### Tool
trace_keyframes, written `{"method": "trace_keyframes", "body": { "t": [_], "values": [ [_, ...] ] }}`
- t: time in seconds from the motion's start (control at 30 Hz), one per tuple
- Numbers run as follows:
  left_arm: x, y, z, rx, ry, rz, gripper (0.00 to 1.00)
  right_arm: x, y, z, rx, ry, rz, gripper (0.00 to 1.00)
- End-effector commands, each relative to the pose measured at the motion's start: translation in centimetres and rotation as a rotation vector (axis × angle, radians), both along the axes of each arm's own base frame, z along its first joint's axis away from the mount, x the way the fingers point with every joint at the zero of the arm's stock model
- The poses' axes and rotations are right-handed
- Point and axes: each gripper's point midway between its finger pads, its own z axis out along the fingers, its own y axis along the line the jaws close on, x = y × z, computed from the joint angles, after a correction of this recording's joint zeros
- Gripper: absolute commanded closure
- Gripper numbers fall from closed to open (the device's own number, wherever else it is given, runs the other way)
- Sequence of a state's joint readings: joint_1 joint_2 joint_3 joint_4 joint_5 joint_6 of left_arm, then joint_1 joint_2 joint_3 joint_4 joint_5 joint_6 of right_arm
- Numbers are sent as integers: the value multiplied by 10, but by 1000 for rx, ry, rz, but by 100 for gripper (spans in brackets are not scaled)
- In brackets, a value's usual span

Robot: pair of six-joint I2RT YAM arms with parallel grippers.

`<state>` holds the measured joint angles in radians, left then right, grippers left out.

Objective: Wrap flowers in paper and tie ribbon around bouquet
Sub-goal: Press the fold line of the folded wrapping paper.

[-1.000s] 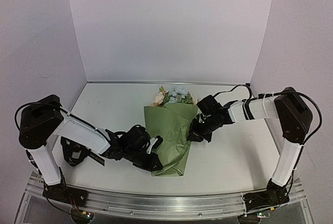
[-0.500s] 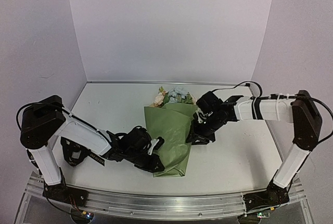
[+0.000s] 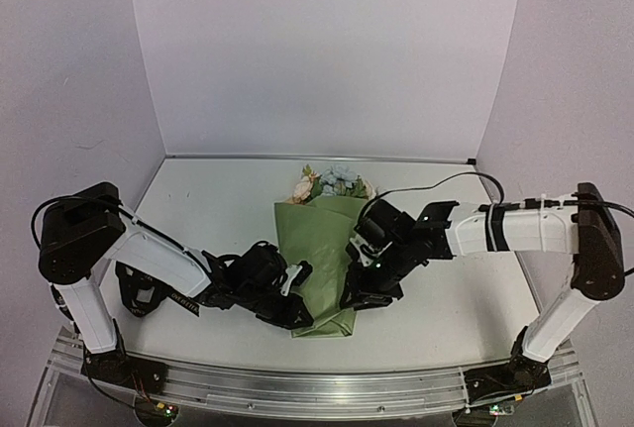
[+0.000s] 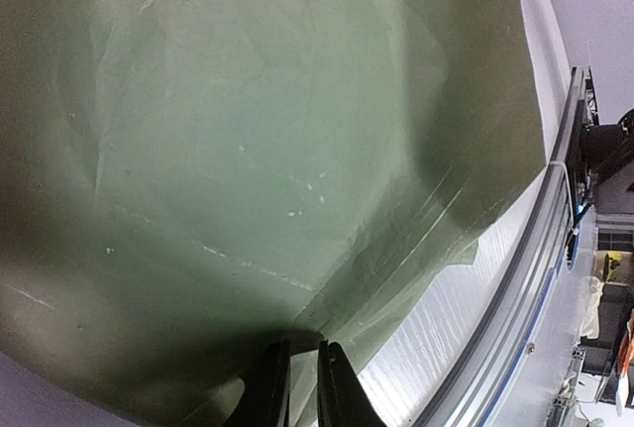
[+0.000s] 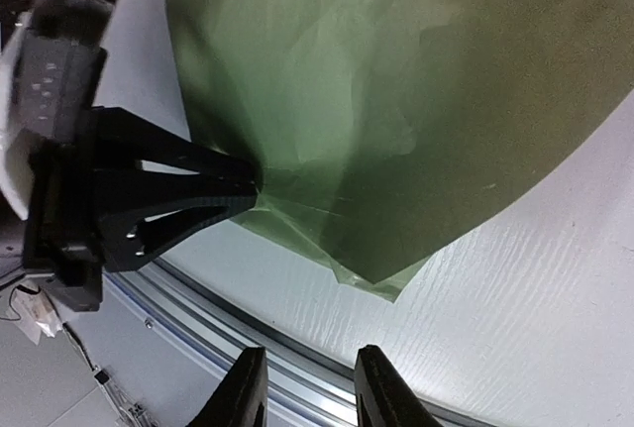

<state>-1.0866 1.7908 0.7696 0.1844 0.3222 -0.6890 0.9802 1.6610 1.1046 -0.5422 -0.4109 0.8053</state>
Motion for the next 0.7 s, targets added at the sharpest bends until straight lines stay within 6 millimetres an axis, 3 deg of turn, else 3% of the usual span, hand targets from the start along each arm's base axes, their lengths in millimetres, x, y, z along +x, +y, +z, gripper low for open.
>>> {"method": "trace_keyframes", "body": {
  "t": [0.0,0.23,0.5,0.67],
  "values": [
    [2,-6,18,-52,-34,-7,88,1,11,-21,-4,32,-50,68],
    [1,-7,25,-56,-48,-28,88,0,16,-48,-29,78,-80,68],
    [-2,-13,27,-66,-38,-65,88,3,17,-65,-55,91,-111,71],
    [-3,-17,24,-72,-34,-78,88,3,9,-78,-93,90,-133,85]
  ]
}}
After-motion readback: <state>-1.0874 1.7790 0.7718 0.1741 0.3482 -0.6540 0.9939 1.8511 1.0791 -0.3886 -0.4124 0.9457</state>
